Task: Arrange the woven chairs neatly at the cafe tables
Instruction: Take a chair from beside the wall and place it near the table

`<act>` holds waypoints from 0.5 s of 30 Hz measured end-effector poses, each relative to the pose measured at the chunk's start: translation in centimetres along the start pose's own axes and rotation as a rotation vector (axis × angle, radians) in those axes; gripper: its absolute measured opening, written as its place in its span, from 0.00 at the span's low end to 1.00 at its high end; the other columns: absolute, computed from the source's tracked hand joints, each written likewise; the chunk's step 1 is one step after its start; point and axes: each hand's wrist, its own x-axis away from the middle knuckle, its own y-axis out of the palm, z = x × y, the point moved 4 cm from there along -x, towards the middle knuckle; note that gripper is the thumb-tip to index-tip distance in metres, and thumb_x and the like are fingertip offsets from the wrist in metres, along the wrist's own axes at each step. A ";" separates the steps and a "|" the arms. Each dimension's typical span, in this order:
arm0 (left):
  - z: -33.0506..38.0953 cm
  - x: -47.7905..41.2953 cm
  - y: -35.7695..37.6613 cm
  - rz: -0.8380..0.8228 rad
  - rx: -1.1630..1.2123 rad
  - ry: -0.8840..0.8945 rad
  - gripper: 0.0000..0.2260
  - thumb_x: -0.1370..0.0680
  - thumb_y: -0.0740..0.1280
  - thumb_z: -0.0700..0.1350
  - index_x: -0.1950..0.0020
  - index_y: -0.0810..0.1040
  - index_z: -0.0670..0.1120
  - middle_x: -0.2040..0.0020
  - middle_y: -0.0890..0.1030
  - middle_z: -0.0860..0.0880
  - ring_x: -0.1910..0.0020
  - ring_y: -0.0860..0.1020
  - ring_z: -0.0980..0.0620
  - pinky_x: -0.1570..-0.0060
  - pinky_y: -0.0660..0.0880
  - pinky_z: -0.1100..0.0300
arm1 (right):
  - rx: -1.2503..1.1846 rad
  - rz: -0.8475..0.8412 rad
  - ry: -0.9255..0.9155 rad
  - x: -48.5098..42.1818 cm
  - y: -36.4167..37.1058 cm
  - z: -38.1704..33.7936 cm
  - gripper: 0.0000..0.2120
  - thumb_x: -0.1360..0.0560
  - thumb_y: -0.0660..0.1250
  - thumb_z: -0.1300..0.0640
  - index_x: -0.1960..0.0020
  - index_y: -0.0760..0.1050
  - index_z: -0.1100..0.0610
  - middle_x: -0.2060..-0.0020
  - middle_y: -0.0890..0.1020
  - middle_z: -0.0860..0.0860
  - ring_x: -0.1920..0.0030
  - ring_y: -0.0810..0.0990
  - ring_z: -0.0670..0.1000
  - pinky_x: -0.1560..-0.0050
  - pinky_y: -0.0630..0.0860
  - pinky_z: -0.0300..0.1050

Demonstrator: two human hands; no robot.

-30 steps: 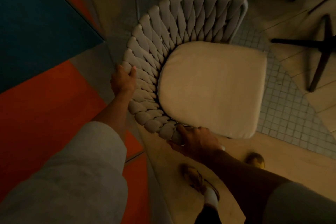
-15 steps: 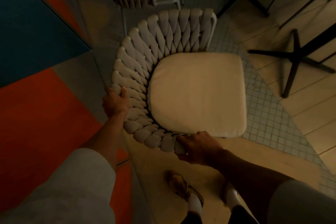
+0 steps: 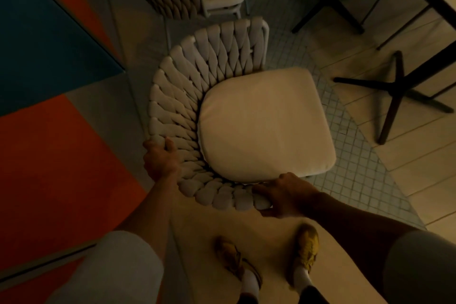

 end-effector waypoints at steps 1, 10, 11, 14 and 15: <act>0.2 0.5 0.3 0.008 0.009 -0.011 0.23 0.17 0.63 0.54 0.33 0.68 0.37 0.39 0.78 0.31 0.42 0.78 0.32 0.49 0.76 0.42 | 0.011 0.001 -0.003 0.4 -0.2 0.7 0.25 0.28 0.67 0.35 0.35 0.74 0.44 0.53 0.85 0.47 0.58 0.84 0.53 0.61 0.75 0.46; 3.1 3.8 2.8 0.022 0.103 -0.030 0.19 0.17 0.62 0.52 0.35 0.66 0.39 0.40 0.79 0.34 0.43 0.79 0.33 0.49 0.76 0.43 | 0.006 -0.142 0.123 2.6 -1.1 7.2 0.27 0.28 0.65 0.33 0.31 0.68 0.38 0.44 0.83 0.41 0.49 0.83 0.47 0.50 0.79 0.44; 3.1 3.7 2.5 0.002 0.107 -0.028 0.19 0.17 0.62 0.52 0.34 0.66 0.39 0.40 0.79 0.34 0.43 0.79 0.33 0.50 0.76 0.44 | 0.007 -0.151 0.147 2.6 -0.9 7.1 0.25 0.28 0.66 0.34 0.33 0.69 0.38 0.44 0.83 0.41 0.49 0.83 0.47 0.50 0.80 0.45; 2.0 3.9 2.0 -0.166 0.160 -0.018 0.21 0.17 0.62 0.53 0.31 0.65 0.42 0.38 0.78 0.36 0.42 0.79 0.35 0.52 0.75 0.49 | -0.078 -0.193 0.272 2.8 -0.6 6.6 0.25 0.28 0.69 0.38 0.33 0.69 0.39 0.43 0.82 0.42 0.45 0.82 0.49 0.46 0.81 0.51; 1.4 4.3 1.6 -0.228 0.196 -0.022 0.22 0.18 0.63 0.54 0.30 0.65 0.44 0.37 0.78 0.37 0.42 0.79 0.36 0.51 0.76 0.50 | -0.094 -0.211 0.306 3.1 -0.8 6.3 0.26 0.28 0.70 0.39 0.32 0.70 0.40 0.41 0.81 0.44 0.43 0.81 0.50 0.44 0.80 0.51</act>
